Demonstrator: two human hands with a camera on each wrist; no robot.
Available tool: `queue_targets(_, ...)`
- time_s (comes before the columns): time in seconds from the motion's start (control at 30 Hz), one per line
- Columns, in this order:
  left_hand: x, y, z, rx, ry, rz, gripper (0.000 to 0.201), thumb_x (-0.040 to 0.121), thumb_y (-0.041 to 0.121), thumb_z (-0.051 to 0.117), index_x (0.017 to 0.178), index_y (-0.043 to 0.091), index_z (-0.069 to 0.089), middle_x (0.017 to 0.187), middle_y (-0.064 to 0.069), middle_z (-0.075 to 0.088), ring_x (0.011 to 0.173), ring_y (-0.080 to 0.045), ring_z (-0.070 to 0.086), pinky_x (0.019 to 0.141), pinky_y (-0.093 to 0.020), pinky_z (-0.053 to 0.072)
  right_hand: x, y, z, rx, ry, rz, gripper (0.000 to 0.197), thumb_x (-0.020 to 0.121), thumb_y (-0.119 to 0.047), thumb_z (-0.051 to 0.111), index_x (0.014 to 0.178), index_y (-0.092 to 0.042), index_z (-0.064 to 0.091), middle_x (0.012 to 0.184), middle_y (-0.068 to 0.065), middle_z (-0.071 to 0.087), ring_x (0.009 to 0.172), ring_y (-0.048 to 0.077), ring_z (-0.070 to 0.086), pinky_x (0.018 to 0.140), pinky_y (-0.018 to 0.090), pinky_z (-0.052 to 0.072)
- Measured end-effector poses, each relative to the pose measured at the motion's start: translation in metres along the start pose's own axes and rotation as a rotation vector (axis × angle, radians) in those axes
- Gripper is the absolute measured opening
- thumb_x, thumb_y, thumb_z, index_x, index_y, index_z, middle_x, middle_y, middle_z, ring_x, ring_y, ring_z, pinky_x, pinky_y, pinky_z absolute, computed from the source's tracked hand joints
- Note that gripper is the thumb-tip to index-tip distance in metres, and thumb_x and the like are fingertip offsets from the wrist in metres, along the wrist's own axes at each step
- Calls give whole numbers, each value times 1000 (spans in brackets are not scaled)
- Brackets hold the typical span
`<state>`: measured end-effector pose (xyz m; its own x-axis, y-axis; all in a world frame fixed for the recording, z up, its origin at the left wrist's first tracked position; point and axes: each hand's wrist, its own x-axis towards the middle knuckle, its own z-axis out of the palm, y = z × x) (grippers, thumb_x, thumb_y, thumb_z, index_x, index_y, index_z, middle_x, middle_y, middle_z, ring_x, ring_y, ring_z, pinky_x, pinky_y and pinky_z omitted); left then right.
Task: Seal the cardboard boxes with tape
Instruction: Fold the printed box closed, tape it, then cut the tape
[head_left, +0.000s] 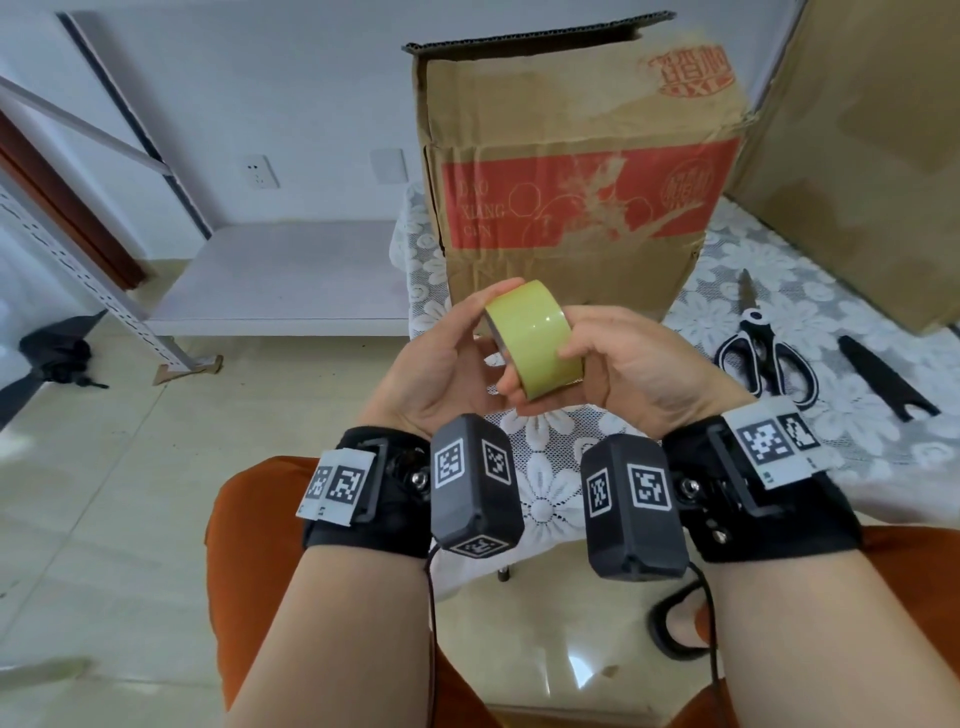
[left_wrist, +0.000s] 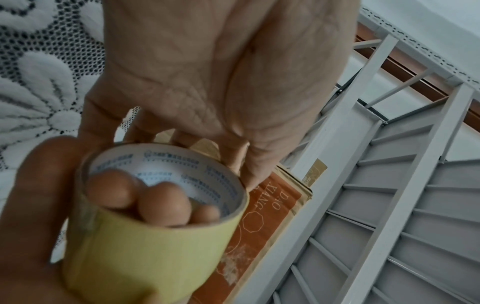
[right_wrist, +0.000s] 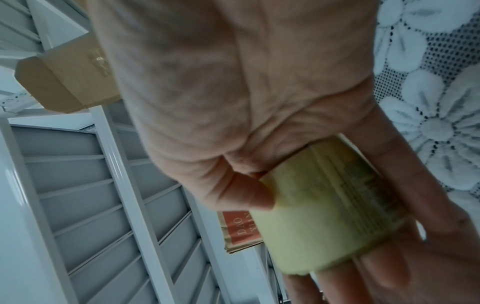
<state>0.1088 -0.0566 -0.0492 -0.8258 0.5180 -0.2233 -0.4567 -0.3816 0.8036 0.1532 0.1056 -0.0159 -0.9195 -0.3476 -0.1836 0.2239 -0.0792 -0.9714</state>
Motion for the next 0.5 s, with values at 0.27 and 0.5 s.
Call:
queue_targets(0.27,1,-1,-5,-8,-11,-57,45,85,37,60,128,27,56,59,0,50,50,-18,53,65,-36,44,4,2,4,36,11,27,44,95,-11,25,99,5,65,93,29,66,82,31,66,82,47,54)
queue_targets(0.5,1,-1,-4,-77,22,-112,38,86,33,63,123,27,55,58,-3,56,51,-20,59,70,-38,45,5,8,5,2,43,8,43,81,10,27,96,3,67,84,23,68,82,33,65,87,55,50)
